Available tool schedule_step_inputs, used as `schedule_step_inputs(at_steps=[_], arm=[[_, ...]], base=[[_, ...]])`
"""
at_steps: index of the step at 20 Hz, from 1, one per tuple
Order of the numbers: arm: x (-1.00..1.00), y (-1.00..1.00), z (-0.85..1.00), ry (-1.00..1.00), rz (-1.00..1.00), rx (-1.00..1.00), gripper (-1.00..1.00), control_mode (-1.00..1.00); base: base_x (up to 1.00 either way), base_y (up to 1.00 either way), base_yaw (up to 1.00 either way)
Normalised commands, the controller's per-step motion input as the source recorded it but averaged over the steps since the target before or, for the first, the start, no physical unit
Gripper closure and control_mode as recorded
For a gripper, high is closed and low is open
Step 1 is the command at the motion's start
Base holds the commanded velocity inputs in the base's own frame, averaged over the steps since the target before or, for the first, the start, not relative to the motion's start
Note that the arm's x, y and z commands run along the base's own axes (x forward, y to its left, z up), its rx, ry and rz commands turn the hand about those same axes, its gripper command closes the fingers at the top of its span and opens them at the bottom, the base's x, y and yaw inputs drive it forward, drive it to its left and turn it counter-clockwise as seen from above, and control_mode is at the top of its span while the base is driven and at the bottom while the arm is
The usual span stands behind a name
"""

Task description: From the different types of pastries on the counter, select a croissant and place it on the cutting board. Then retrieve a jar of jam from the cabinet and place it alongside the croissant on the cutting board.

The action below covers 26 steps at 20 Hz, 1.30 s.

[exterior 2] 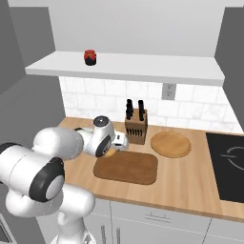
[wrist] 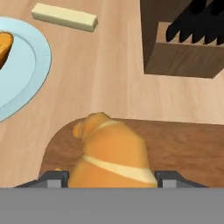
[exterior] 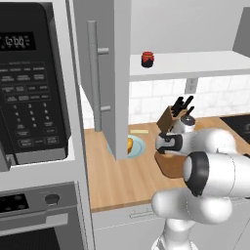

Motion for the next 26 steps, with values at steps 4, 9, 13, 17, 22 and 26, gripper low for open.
schedule_step_inputs(at_steps=[4,9,13,17,22,26], arm=[[-0.15,-0.31,-0.09,0.0,-0.02,0.0,1.0,-1.0],[-0.48,-0.44,-0.14,0.0,-0.01,0.0,1.0,-1.0],[0.07,0.32,-0.03,0.06,0.0,-0.01,1.0,-1.0],[0.57,0.33,-0.25,0.24,0.08,-0.02,1.0,-1.0],[0.06,-0.01,-0.14,0.05,0.02,-0.02,1.0,-1.0],[-0.29,-0.01,-0.37,0.01,0.0,-0.03,1.0,-1.0]], base=[[0.0,0.0,0.0],[0.0,0.0,0.0],[0.0,0.0,0.0],[0.0,0.0,0.0],[0.0,0.0,0.0],[0.0,0.0,0.0]])
